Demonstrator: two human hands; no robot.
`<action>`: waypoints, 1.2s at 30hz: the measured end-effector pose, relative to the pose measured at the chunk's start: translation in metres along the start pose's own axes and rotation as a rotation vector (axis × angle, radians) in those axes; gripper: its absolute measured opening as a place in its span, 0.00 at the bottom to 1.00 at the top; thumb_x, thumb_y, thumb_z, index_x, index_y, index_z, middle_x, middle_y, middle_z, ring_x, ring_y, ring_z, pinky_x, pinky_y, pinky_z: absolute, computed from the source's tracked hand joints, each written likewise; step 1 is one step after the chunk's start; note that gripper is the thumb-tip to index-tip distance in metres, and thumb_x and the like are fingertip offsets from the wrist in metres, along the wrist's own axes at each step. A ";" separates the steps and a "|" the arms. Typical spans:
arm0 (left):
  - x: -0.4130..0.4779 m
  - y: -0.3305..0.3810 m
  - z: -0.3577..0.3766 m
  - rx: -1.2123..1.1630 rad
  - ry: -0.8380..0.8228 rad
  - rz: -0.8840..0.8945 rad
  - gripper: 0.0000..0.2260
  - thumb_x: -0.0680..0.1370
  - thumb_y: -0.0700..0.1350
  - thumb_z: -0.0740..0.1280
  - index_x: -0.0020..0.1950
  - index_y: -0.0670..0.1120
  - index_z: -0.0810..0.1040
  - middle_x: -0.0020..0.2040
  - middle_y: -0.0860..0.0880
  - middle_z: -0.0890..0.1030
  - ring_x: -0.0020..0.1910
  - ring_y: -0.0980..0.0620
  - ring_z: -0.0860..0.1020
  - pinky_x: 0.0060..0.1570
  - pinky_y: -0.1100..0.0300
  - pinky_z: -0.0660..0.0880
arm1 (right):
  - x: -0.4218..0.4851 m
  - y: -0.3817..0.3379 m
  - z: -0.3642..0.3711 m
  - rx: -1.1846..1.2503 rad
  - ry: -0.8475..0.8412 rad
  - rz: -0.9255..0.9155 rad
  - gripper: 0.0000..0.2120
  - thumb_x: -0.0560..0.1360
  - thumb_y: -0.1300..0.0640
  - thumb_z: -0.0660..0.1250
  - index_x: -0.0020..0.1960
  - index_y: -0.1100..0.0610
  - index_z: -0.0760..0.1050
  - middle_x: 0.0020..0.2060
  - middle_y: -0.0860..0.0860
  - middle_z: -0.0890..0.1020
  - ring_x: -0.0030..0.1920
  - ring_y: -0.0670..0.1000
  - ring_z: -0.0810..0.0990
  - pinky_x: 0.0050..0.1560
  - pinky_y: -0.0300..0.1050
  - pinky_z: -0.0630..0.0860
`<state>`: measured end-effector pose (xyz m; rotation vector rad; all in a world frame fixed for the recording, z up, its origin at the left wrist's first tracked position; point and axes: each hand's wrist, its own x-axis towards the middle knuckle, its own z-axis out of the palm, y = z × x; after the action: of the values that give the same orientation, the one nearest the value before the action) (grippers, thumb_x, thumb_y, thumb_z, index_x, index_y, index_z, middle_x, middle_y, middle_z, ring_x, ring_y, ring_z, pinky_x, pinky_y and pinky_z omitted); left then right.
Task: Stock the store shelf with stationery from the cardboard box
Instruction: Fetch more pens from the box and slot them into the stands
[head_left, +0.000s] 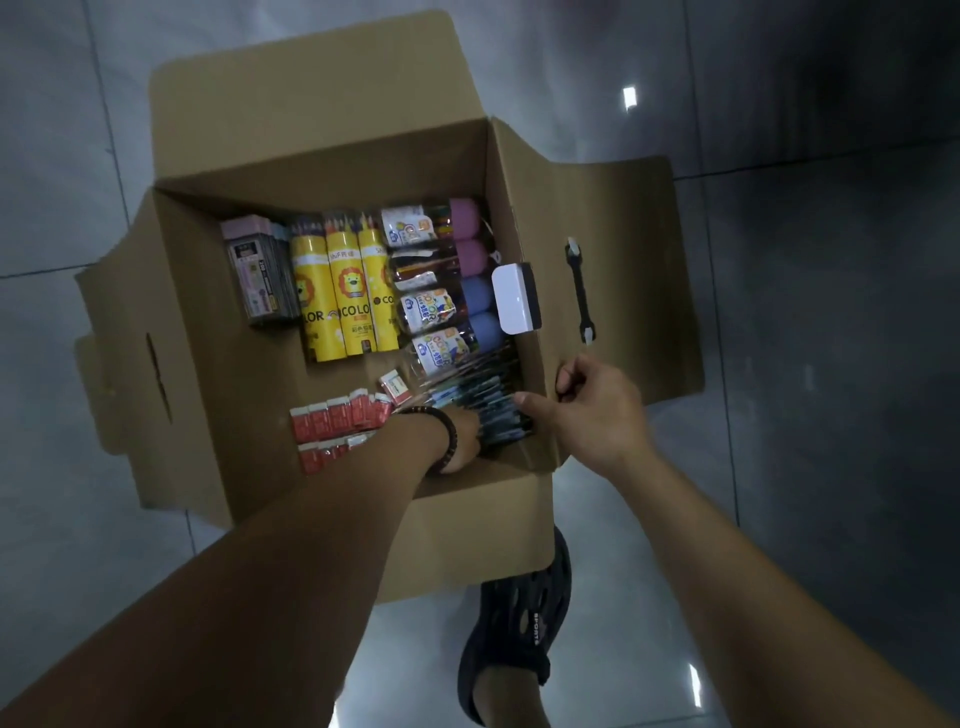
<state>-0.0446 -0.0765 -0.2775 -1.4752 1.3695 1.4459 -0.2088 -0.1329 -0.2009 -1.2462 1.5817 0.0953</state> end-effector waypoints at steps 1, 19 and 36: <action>-0.001 0.000 0.001 0.016 0.023 -0.004 0.16 0.87 0.44 0.59 0.74 0.41 0.73 0.71 0.42 0.77 0.68 0.43 0.76 0.63 0.54 0.71 | -0.001 -0.001 0.000 -0.005 -0.005 0.009 0.20 0.72 0.49 0.82 0.43 0.55 0.71 0.37 0.54 0.82 0.36 0.49 0.81 0.36 0.51 0.81; -0.271 -0.066 -0.011 -1.372 0.410 0.419 0.07 0.87 0.41 0.59 0.60 0.38 0.73 0.40 0.49 0.78 0.33 0.52 0.73 0.35 0.58 0.73 | -0.164 -0.134 0.012 0.318 0.089 -0.154 0.02 0.78 0.56 0.75 0.47 0.53 0.83 0.40 0.51 0.86 0.42 0.50 0.83 0.50 0.60 0.81; -0.852 -0.145 0.007 -1.692 0.599 0.699 0.13 0.87 0.45 0.60 0.70 0.53 0.77 0.50 0.42 0.81 0.47 0.45 0.79 0.45 0.54 0.73 | -0.618 -0.510 -0.007 0.481 -0.211 -0.612 0.02 0.79 0.65 0.73 0.47 0.63 0.84 0.31 0.53 0.80 0.31 0.50 0.76 0.34 0.44 0.75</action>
<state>0.2223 0.1603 0.5101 -2.6761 0.7481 3.1898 0.0904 0.0357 0.5227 -1.2273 0.9142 -0.4991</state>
